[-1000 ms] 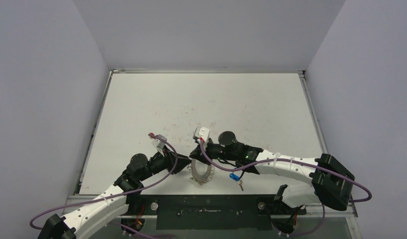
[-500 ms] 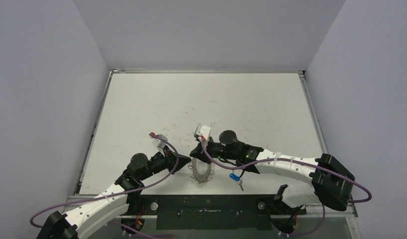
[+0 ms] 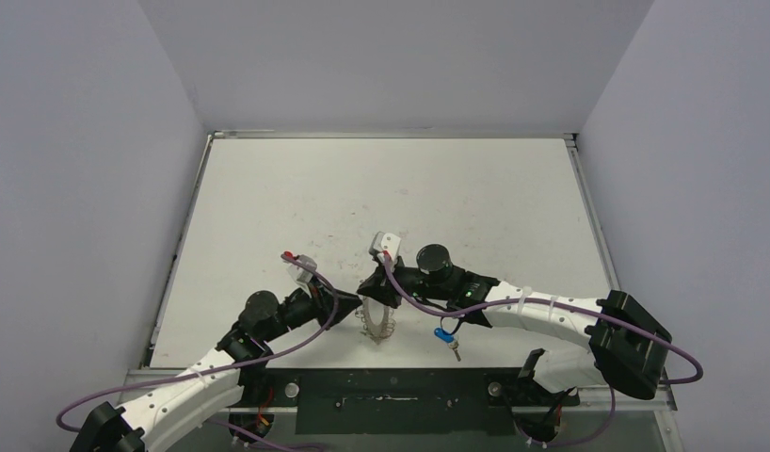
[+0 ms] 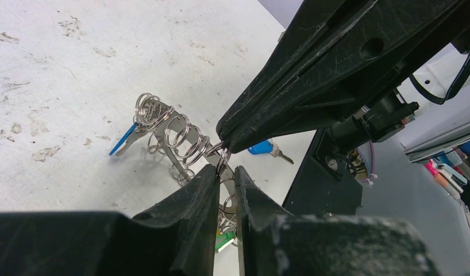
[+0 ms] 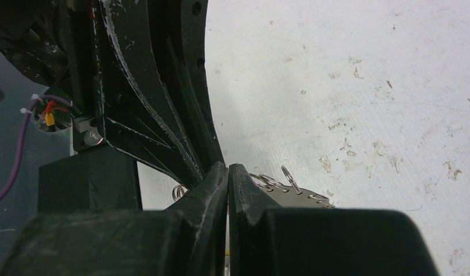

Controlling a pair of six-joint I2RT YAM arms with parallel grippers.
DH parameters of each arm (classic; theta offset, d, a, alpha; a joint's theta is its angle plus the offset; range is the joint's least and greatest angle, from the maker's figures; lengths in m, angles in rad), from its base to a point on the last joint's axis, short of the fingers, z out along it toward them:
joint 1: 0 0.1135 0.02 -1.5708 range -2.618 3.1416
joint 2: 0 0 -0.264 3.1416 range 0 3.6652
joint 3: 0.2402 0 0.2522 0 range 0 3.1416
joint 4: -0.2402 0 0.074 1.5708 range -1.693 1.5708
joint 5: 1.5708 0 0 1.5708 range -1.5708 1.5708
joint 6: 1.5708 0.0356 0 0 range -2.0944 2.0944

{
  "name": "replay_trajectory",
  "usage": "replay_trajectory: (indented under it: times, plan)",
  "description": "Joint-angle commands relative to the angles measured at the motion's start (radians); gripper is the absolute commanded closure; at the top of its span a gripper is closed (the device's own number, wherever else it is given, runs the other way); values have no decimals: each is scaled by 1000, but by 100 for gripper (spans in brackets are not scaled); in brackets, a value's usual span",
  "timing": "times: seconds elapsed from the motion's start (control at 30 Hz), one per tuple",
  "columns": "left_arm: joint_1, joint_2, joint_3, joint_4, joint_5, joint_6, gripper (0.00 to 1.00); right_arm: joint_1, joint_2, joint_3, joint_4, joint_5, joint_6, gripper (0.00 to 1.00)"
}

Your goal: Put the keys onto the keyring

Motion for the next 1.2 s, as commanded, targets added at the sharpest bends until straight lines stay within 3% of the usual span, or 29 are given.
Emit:
replay_trajectory:
  times: [0.0, 0.47, 0.8, 1.17]
  plan:
    - [-5, 10, 4, 69, -9, 41, 84, -9, -35, 8, 95, -33, 25, 100]
    - [-23, 62, 20, 115, 29, 86, 81, -14, -18, 8, 122, -40, 55, 100]
    - [-29, 64, 1, 157, 13, 95, 100, -20, -13, 8, 126, -43, 76, 100]
    - [-39, 20, 2, 78, 8, 189, 100, -32, 4, 11, 147, -34, 139, 100]
